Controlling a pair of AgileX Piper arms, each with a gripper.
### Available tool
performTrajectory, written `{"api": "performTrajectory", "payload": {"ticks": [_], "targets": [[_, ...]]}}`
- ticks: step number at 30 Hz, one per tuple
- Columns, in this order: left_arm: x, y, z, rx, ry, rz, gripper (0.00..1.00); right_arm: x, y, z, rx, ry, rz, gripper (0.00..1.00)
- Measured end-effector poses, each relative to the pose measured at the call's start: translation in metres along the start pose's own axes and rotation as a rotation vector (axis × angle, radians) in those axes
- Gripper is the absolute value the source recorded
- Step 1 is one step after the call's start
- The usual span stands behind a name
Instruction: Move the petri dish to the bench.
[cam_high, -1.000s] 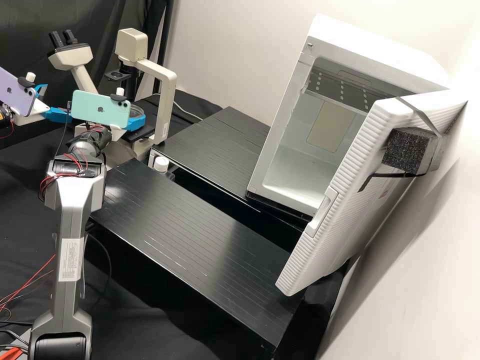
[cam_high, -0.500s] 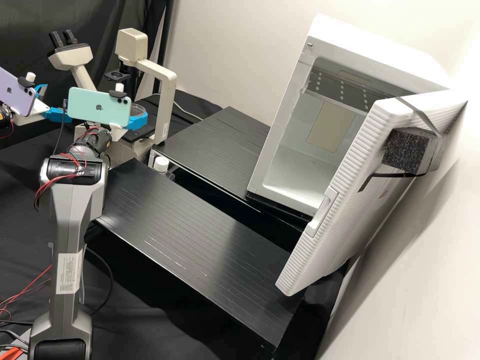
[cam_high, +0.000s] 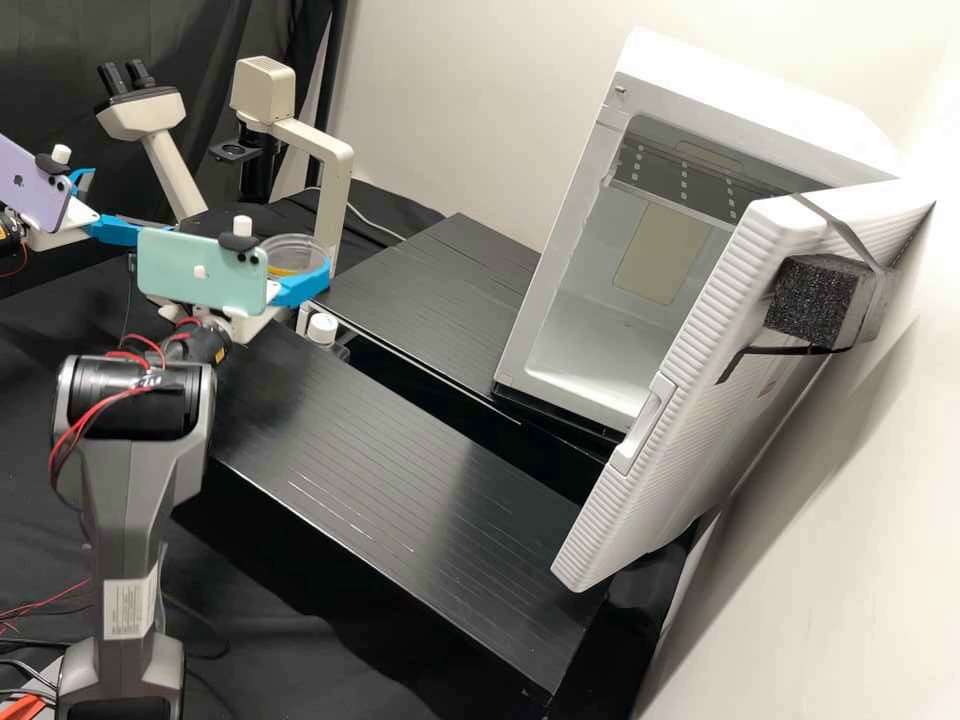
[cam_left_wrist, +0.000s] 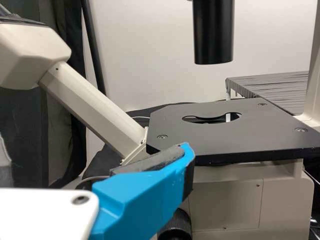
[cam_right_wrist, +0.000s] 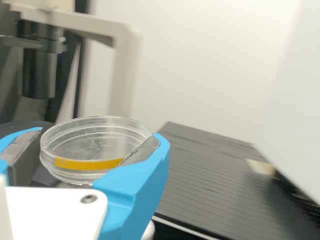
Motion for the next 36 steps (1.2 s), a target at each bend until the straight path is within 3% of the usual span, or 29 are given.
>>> {"api": "performTrajectory", "payload": {"ticks": [5, 13, 23, 31, 36], "targets": [[0.000, 0.000, 0.000, 0.000, 0.000, 0.000, 1.00, -0.029, 0.012, 0.030, -0.029, -0.070, 0.044, 0.00], [0.000, 0.000, 0.000, 0.000, 0.000, 0.000, 1.00, -0.061, 0.018, 0.084, -0.075, -0.272, 0.066, 0.00], [0.000, 0.000, 0.000, 0.000, 0.000, 0.000, 1.00, -0.079, 0.023, 0.121, -0.032, -0.398, 0.081, 0.00], [0.000, 0.000, 0.000, 0.000, 0.000, 0.000, 1.00, -0.090, 0.022, 0.123, -0.005, -0.358, 0.076, 0.00], [0.000, 0.000, 0.000, 0.000, 0.000, 0.000, 1.00, -0.096, 0.020, 0.122, 0.036, -0.343, 0.066, 0.00]]}}
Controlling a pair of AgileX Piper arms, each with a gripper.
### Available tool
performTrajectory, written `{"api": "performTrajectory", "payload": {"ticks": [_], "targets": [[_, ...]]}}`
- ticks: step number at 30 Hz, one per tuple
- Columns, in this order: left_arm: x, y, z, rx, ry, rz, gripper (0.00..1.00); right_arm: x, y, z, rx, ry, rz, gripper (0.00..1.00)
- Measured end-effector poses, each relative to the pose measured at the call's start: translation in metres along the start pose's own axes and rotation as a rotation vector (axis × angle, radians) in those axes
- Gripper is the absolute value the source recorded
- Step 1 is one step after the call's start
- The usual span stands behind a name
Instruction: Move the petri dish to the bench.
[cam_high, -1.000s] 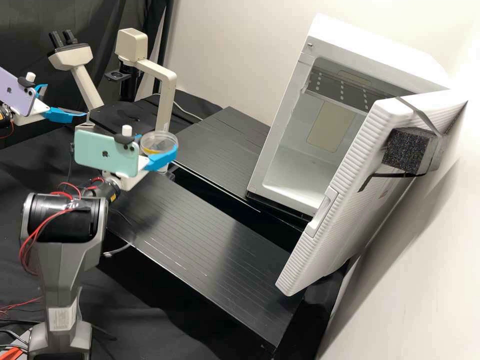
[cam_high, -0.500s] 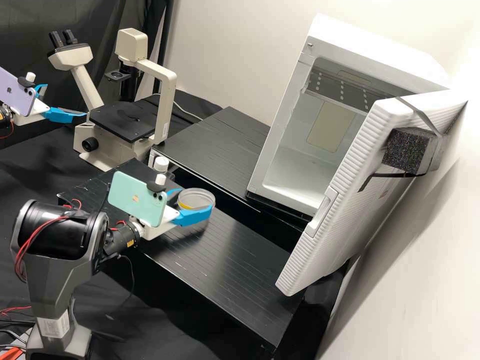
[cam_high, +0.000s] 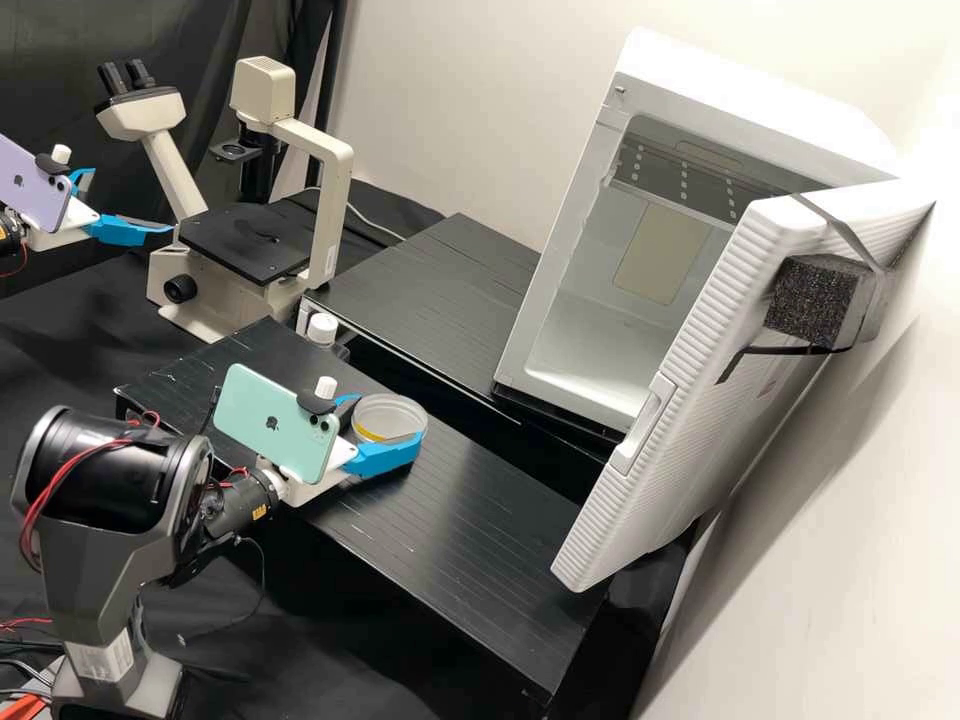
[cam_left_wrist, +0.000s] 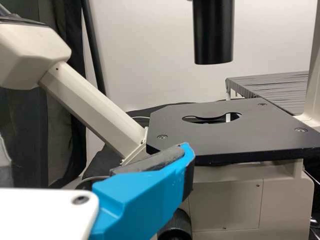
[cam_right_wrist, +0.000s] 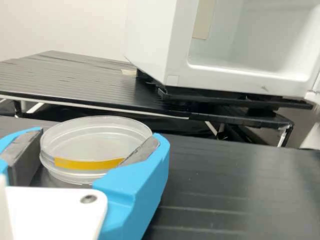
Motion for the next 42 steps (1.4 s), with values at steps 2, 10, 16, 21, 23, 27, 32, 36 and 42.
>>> {"api": "performTrajectory", "payload": {"ticks": [2, 10, 16, 21, 23, 27, 32, 36, 42], "targets": [[0.0000, 0.0000, 0.0000, 0.000, 0.000, 0.000, 1.00, -0.0010, -0.0008, -0.0009, 0.001, 0.007, -0.003, 0.00], [0.0000, 0.0000, 0.0000, 0.000, 0.000, 0.000, 1.00, -0.0007, -0.0029, -0.0003, 0.004, 0.007, -0.004, 0.00], [0.0000, 0.0000, 0.0000, 0.000, 0.000, 0.000, 1.00, -0.0007, -0.0061, 0.0050, -0.016, -0.013, -0.011, 0.00], [0.0000, 0.0000, 0.0000, 0.000, 0.000, 0.000, 1.00, 0.0005, -0.0056, 0.0073, -0.011, -0.025, -0.008, 0.00], [0.0000, 0.0000, 0.0000, 0.000, 0.000, 0.000, 1.00, 0.0005, -0.0056, 0.0073, -0.011, -0.025, -0.008, 1.00], [0.0000, 0.0000, 0.0000, 0.000, 0.000, 0.000, 1.00, 0.0006, -0.0058, 0.0074, -0.005, -0.025, -0.008, 1.00], [0.0000, 0.0000, 0.0000, 0.000, 0.000, 0.000, 1.00, 0.0009, -0.0055, 0.0074, -0.009, -0.021, 0.002, 1.00], [0.0000, 0.0000, 0.0000, 0.000, 0.000, 0.000, 1.00, 0.0009, -0.0055, 0.0074, -0.009, -0.021, 0.002, 1.00], [0.0000, 0.0000, 0.0000, 0.000, 0.000, 0.000, 1.00, 0.0006, -0.0053, 0.0081, -0.004, -0.033, 0.007, 1.00]]}}
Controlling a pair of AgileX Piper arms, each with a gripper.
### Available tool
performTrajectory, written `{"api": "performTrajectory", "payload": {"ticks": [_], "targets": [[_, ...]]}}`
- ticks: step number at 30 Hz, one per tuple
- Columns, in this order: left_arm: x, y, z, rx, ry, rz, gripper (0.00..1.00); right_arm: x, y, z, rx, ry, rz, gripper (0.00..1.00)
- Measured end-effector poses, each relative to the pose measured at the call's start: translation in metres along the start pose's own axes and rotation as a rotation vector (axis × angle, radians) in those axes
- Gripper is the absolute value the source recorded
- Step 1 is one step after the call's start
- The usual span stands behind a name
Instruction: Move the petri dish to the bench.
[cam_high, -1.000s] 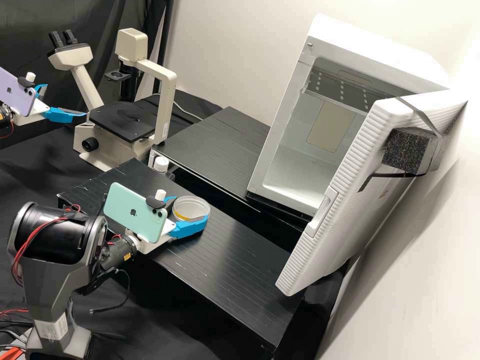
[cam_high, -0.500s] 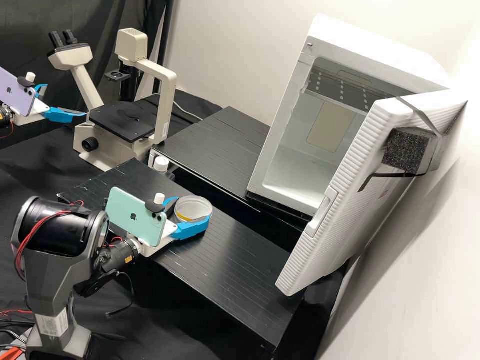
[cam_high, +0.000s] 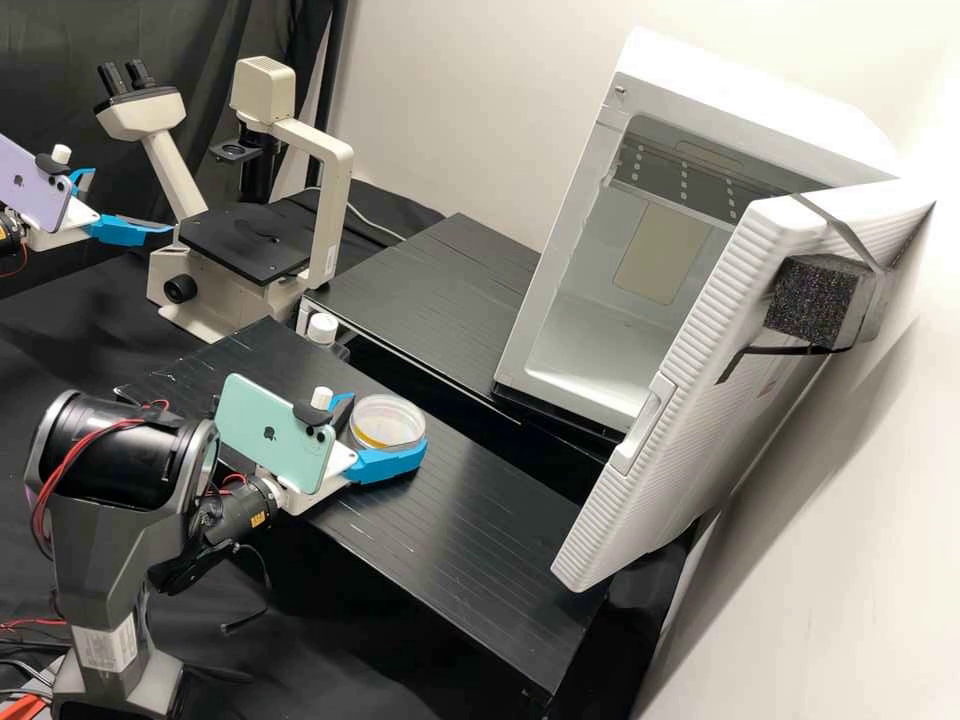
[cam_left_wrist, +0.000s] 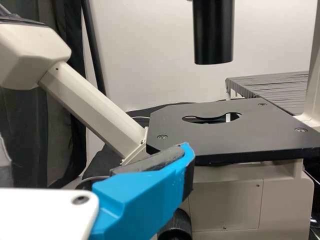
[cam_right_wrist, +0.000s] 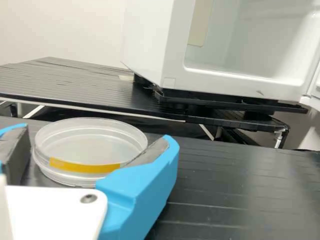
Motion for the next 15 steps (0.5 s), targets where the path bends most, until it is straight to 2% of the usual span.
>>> {"api": "performTrajectory", "payload": {"ticks": [5, 10, 12, 15], "targets": [[0.000, 0.000, 0.000, 0.000, 0.000, 0.000, 1.00, -0.005, 0.006, -0.001, 0.018, -0.022, 0.034, 1.00], [0.000, 0.000, 0.000, 0.000, 0.000, 0.000, 1.00, -0.015, 0.021, 0.001, -0.008, -0.062, 0.096, 1.00], [0.000, 0.000, 0.000, 0.000, 0.000, 0.000, 1.00, -0.020, 0.028, 0.003, 0.003, -0.077, 0.114, 1.00], [0.000, 0.000, 0.000, 0.000, 0.000, 0.000, 1.00, -0.028, 0.036, 0.002, 0.027, -0.048, 0.138, 1.00]]}}
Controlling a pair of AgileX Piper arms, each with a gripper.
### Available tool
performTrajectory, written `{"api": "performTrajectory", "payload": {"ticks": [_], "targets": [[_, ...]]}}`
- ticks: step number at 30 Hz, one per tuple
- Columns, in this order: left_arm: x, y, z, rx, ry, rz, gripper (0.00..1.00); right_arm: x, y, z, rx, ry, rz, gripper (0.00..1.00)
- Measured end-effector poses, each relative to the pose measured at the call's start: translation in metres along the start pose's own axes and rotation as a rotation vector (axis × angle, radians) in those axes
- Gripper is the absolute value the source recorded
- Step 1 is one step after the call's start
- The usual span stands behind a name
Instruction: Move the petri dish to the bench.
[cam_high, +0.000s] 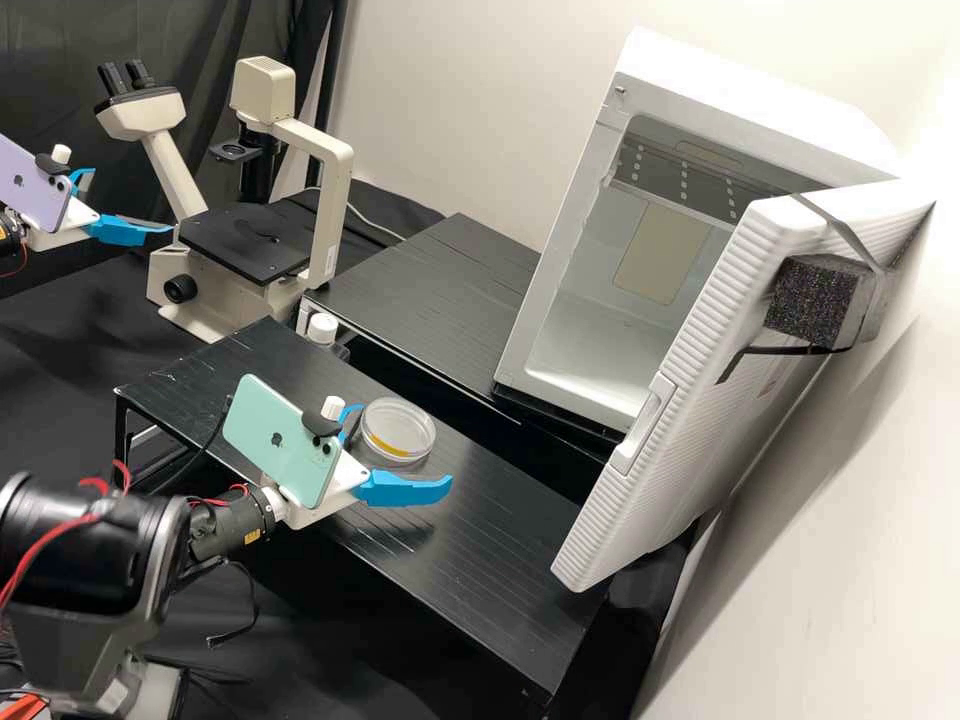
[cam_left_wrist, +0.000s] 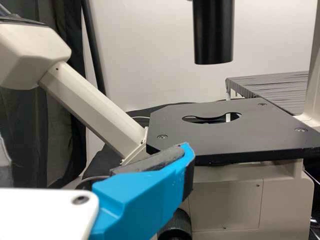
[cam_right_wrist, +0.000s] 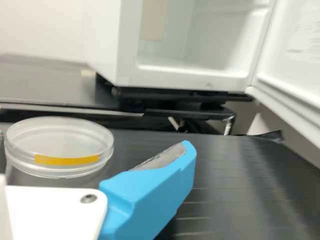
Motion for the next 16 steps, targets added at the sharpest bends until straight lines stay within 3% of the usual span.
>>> {"api": "performTrajectory", "payload": {"ticks": [7, 10, 16], "targets": [[0.000, 0.000, 0.000, 0.000, 0.000, 0.000, 1.00, -0.011, 0.014, 0.003, 0.161, 0.043, 0.044, 1.00], [0.000, 0.000, 0.000, 0.000, 0.000, 0.000, 1.00, -0.012, 0.015, 0.003, 0.184, 0.053, 0.046, 1.00], [0.000, 0.000, 0.000, 0.000, 0.000, 0.000, 1.00, -0.011, 0.016, 0.000, 0.181, 0.089, 0.044, 1.00]]}}
